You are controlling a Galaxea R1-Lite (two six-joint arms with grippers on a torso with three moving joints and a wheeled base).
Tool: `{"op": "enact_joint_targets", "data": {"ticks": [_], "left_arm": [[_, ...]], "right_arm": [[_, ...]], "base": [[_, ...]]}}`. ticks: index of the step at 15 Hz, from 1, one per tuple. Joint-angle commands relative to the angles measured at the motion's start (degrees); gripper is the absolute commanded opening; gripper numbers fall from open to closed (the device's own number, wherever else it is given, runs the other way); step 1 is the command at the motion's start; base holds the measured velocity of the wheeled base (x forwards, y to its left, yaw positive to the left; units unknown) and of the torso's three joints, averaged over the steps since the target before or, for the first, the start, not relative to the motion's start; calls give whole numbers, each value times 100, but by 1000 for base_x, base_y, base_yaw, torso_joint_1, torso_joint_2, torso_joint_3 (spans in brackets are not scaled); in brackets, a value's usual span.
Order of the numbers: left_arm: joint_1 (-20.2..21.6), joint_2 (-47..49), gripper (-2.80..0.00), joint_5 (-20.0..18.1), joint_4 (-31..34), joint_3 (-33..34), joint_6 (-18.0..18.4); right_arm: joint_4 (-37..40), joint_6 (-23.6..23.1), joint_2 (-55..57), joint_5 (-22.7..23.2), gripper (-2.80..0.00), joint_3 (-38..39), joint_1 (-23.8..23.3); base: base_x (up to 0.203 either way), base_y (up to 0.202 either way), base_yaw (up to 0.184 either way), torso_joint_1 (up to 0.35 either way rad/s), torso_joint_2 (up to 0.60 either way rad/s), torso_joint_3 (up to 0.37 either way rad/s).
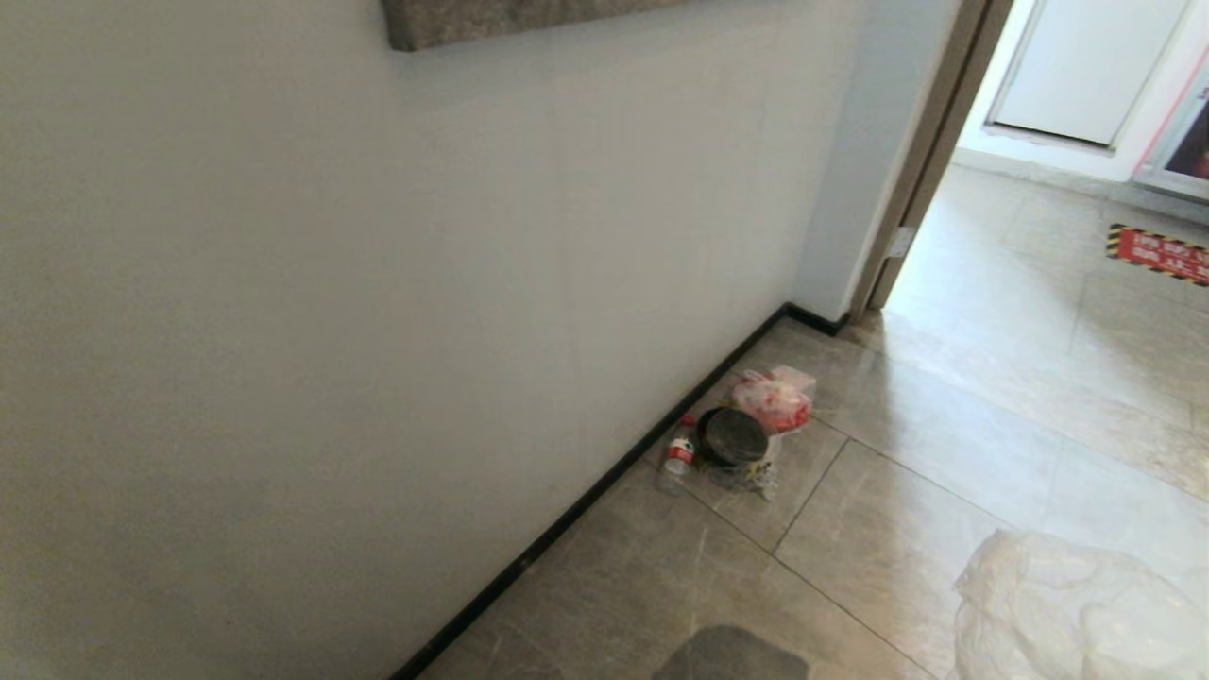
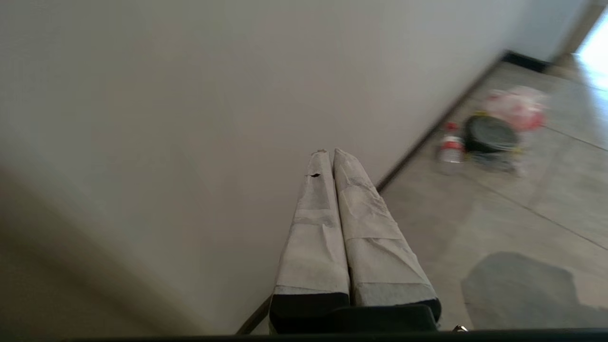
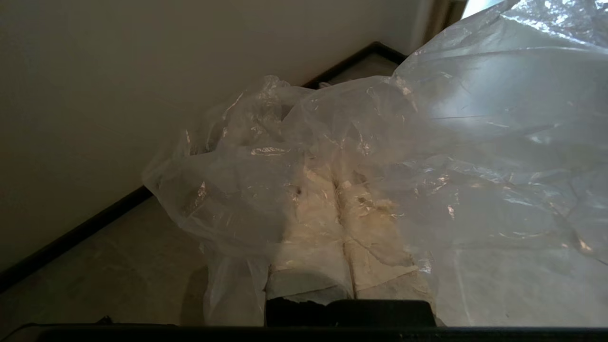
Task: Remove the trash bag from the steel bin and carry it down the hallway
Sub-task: Put the trash bag at the door
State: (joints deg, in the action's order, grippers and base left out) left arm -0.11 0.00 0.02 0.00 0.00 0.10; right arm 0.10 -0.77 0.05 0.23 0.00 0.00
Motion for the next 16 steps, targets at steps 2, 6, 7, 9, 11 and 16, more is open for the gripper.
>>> {"op": "enact_joint_targets", "data": {"ticks": [2, 6, 7, 9, 11, 16], "left_arm": [[7, 0, -280, 6, 0, 0, -1], [2, 0, -280, 6, 0, 0, -1], [2, 0, -280, 3, 0, 0, -1], [2, 0, -280, -2, 0, 0, -1], [2, 0, -280, -2, 0, 0, -1], [8, 0, -280, 6, 0, 0, -1]], "right_arm": [[-1, -2, 4, 3, -280, 9, 0], [-1, 6, 4, 3, -280, 9, 0], [-1, -2, 4, 3, -280, 9, 0], [-1, -2, 4, 3, -280, 9, 0], [-1, -2, 4, 3, -280, 9, 0], [-1, -26, -2, 12, -280, 9, 0]], "base": [[3, -10, 173, 3, 2, 3], [1, -6, 174, 1, 2, 3], [1, -9, 171, 2, 2, 1], [0, -10, 174, 4, -2, 3], [0, -8, 174, 1, 5, 3], [2, -9, 171, 2, 4, 0]]}}
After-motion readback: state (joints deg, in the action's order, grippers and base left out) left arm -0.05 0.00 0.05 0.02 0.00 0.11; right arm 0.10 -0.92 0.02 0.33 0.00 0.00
